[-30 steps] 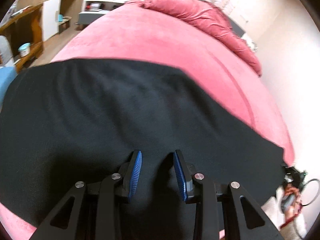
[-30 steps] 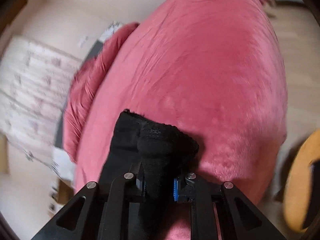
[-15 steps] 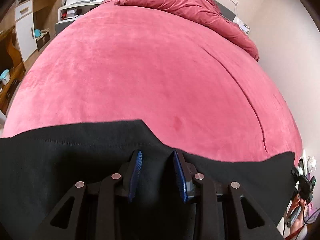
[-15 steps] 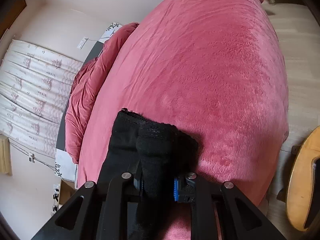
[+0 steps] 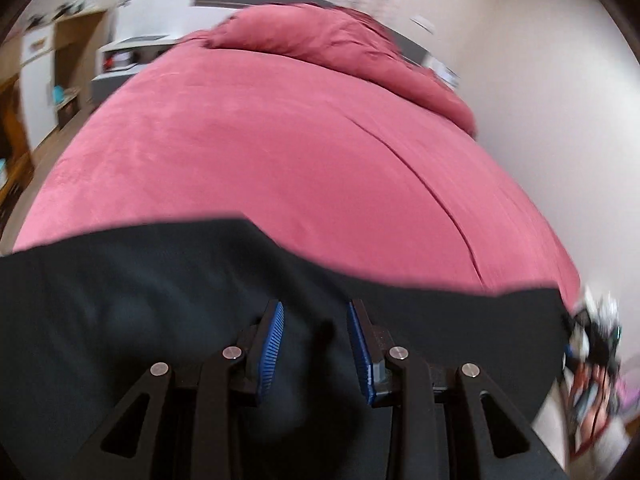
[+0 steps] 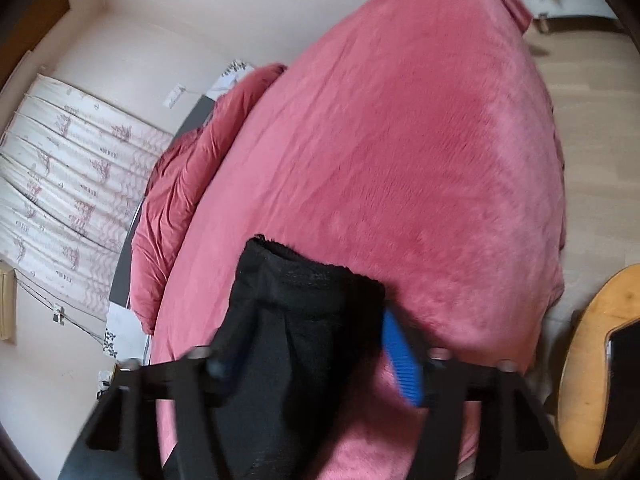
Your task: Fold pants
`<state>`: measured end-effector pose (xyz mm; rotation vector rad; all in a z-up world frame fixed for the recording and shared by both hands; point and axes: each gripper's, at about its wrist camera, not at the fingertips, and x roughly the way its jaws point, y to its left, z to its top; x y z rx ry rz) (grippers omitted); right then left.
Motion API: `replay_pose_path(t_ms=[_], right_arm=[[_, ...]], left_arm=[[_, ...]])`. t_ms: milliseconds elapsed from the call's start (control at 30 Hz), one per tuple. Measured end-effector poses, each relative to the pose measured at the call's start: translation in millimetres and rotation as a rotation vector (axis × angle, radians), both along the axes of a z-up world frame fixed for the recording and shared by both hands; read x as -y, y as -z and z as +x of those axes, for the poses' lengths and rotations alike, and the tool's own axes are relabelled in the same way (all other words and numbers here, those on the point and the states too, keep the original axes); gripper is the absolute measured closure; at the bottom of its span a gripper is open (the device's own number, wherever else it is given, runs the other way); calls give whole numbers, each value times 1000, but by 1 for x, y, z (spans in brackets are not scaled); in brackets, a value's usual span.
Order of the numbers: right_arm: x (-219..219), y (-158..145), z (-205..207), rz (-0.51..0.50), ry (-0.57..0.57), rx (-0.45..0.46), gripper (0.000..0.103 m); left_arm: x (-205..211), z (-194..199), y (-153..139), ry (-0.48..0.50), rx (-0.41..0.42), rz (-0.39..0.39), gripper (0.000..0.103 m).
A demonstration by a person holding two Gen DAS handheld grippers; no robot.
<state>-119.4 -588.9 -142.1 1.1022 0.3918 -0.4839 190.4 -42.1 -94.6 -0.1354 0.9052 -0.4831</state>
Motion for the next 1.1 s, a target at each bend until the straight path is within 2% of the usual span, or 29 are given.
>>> replay_pose_path(t_ms=[100, 167, 233, 267, 300, 333, 367, 433, 533, 700, 933, 1100], right_arm=[[-2, 4, 5, -6, -53, -19, 34], [-1, 5, 9, -8, -65, -16, 34], [2, 5, 13, 13, -72, 13, 37], [2, 6, 18, 27, -89, 34, 47], [2, 7, 23, 39, -107, 37, 61], [1, 8, 30, 52, -127, 25, 69], [-1, 9, 38, 62, -145, -4, 84], [-6, 4, 43, 53, -136, -32, 84], [-14, -16, 40, 34, -122, 17, 85], [-40, -67, 43, -90, -147, 7, 85], [-91, -125, 51, -181, -167, 42, 85], [-142, -158, 63, -319, -206, 2, 85]], left_arm=[[12, -20, 16, 52, -28, 32, 69], [15, -27, 27, 49, -66, 37, 70], [14, -32, 29, 32, -62, 18, 69], [13, -33, 29, 28, -66, 16, 69], [11, -33, 29, 23, -76, 12, 69], [10, -33, 28, 18, -85, 7, 69], [9, -31, 27, 12, -93, 0, 69], [4, -29, 24, -8, -102, -19, 69], [-18, -32, 20, -61, -94, -43, 69], [-50, -33, 18, -146, -81, -79, 69], [-68, -42, 24, -191, -65, -61, 65], [-78, -58, 28, -221, -58, -40, 63]])
